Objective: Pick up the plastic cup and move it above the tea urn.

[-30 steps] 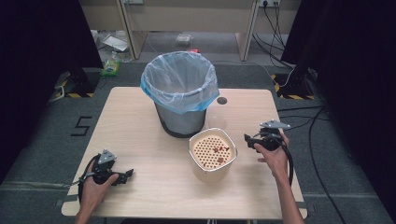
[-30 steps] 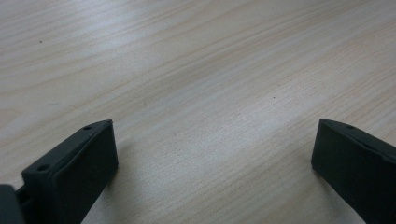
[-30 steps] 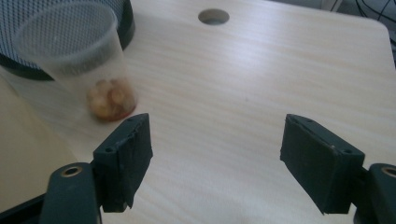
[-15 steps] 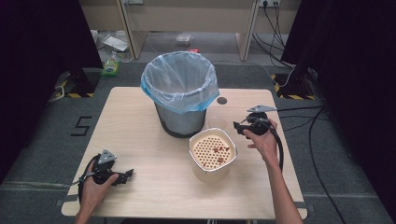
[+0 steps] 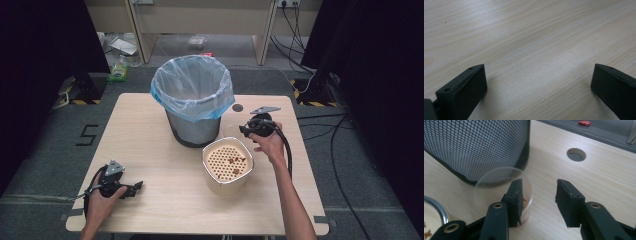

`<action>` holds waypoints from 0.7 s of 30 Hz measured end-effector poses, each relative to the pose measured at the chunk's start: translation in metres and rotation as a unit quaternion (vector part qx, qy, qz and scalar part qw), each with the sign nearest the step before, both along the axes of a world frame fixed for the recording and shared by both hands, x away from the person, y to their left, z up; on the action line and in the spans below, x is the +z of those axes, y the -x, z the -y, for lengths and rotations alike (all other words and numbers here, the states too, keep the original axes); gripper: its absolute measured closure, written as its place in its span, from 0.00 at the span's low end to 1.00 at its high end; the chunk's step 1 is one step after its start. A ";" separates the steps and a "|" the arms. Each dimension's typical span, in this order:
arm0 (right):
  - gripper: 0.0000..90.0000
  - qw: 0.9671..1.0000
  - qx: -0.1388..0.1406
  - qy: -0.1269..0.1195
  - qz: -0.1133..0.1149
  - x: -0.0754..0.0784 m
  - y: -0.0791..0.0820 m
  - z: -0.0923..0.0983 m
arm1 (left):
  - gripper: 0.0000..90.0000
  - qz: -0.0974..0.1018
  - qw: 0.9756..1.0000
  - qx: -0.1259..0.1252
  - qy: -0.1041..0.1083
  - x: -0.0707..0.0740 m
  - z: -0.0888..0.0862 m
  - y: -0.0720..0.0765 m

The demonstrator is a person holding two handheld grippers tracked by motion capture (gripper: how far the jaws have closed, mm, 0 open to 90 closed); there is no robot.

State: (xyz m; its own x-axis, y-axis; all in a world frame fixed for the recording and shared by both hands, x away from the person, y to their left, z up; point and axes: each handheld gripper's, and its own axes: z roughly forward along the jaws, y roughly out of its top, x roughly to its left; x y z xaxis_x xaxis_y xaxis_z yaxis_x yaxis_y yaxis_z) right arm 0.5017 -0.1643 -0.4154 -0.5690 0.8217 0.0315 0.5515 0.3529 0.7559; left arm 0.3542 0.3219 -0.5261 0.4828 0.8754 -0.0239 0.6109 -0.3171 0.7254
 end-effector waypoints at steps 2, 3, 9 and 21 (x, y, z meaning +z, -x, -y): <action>0.70 1.000 0.004 0.009 -0.007 -0.003 -0.005 -0.003 | 0.00 0.000 1.000 0.000 0.000 0.000 0.000 0.000; 0.72 1.000 0.004 0.010 -0.012 -0.004 -0.007 -0.005 | 0.00 0.000 1.000 0.000 0.000 0.000 0.000 0.000; 0.76 0.999 0.009 0.017 -0.032 -0.009 -0.018 -0.011 | 0.00 -0.001 1.000 0.000 0.000 0.000 0.000 0.000; 0.91 0.997 0.032 0.056 -0.047 -0.019 -0.022 -0.018 | 0.00 0.000 1.000 0.000 0.000 0.000 0.000 0.000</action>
